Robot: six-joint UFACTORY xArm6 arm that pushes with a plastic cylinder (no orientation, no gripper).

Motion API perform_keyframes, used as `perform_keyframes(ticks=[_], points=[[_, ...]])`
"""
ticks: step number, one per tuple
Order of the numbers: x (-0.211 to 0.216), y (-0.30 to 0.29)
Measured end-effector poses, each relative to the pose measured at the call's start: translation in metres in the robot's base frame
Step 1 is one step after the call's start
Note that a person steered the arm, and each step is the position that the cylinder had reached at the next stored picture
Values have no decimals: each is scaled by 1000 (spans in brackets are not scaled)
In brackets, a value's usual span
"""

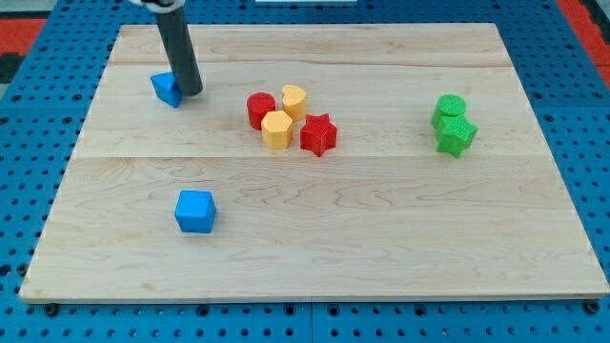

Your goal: Push blue cube into the blue triangle

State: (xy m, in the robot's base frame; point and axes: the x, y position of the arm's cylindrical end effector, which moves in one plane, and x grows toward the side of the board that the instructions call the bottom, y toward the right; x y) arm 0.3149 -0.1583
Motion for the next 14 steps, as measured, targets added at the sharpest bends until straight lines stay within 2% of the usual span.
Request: perform_keyframes(ticks=[1,2,3,4,5,6,7,8,9,10,11,12,13,14], points=[[30,25],[35,-19],[-15,-38],[-41,-37],[17,-18],[95,31],[161,112],[230,141],[246,42],[225,-34],[242,-30],[273,4],[254,27],[225,17]])
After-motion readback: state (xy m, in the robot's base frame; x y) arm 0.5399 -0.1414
